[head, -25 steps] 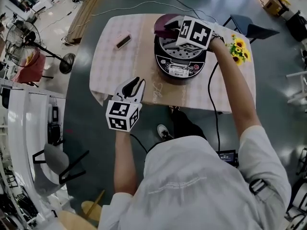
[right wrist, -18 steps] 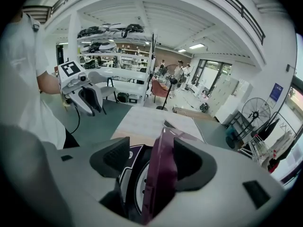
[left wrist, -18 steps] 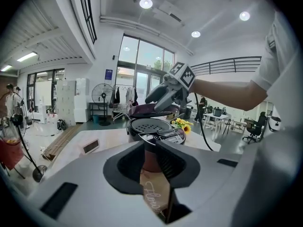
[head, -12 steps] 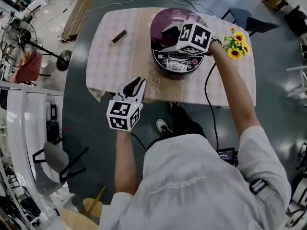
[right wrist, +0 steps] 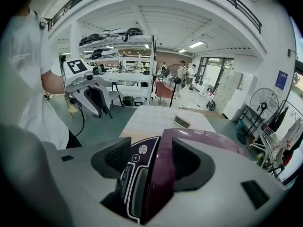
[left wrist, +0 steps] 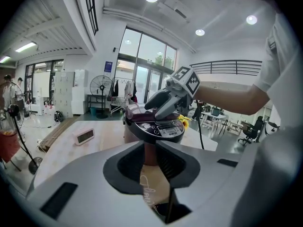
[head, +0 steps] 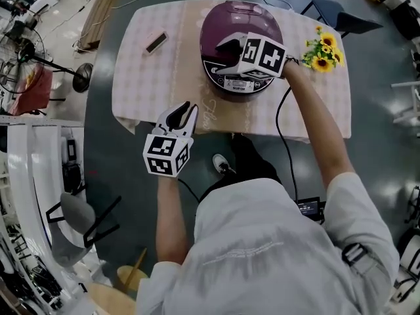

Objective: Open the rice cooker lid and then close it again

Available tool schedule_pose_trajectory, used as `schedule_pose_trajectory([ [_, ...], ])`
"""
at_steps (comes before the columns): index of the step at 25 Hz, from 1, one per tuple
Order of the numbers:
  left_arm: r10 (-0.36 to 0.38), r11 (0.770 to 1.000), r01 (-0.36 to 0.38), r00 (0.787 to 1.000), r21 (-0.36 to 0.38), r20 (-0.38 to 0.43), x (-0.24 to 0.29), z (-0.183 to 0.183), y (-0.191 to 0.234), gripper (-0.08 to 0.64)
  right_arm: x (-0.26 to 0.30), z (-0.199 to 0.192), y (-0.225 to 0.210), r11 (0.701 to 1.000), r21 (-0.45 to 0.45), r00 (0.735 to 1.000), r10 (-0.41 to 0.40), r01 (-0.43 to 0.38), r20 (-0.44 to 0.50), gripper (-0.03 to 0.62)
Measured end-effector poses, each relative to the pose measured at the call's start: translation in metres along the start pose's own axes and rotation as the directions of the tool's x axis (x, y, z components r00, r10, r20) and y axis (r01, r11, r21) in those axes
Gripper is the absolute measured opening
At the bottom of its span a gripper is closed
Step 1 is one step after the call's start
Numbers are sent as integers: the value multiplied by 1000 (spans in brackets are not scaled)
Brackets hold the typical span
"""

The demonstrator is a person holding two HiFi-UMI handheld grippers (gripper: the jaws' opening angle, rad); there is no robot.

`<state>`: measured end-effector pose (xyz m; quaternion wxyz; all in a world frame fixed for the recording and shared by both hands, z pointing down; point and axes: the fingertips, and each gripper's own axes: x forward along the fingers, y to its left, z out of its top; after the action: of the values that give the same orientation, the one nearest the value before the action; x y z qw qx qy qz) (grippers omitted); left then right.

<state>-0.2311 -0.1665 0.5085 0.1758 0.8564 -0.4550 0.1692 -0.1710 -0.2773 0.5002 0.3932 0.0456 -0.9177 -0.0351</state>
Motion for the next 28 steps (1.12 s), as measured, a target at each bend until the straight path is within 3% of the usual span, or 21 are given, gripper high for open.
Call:
schedule_pose_trajectory([
  [7, -16, 1000, 16, 1000, -19, -23, 8, -10, 1, 86, 6, -8, 13, 999, -35, 999, 25, -24, 31, 289],
  [13, -16, 999, 15, 999, -36, -37, 11, -16, 3, 86, 9, -18, 22, 994, -96, 999, 52, -53, -13, 302],
  [28, -60, 996, 57, 997, -72, -42, 20, -27, -11, 86, 13, -17, 21, 996, -66, 998, 60, -60, -5, 310],
])
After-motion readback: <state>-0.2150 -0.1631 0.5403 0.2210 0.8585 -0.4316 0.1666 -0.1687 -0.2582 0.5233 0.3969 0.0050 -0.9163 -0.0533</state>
